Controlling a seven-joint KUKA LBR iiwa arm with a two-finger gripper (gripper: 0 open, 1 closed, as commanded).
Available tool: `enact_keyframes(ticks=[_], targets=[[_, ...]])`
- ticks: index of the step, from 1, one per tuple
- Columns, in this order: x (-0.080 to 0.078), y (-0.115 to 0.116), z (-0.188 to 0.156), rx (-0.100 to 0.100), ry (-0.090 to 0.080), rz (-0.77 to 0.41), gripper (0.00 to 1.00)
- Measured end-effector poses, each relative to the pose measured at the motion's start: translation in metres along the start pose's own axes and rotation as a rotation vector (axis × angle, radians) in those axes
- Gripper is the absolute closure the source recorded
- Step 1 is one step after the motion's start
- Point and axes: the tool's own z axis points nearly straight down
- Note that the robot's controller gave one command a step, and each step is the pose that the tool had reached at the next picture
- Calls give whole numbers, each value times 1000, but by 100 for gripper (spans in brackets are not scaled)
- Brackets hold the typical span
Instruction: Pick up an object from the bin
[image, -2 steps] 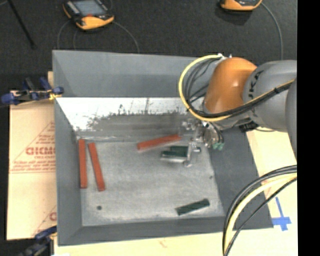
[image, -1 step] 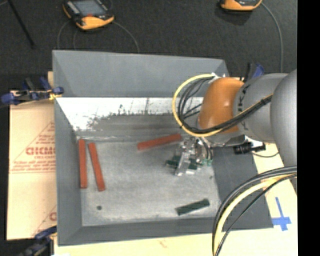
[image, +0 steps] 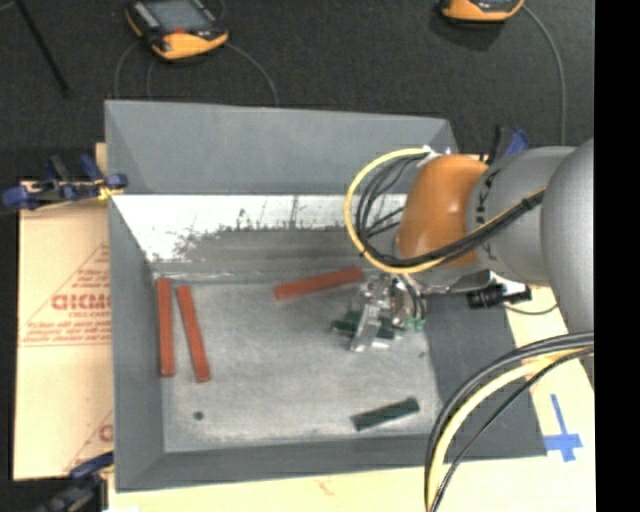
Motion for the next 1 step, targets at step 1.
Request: enact_keyframes(ticks=[1], targets=[[-27,1,-189,-1,-9,-52,100]])
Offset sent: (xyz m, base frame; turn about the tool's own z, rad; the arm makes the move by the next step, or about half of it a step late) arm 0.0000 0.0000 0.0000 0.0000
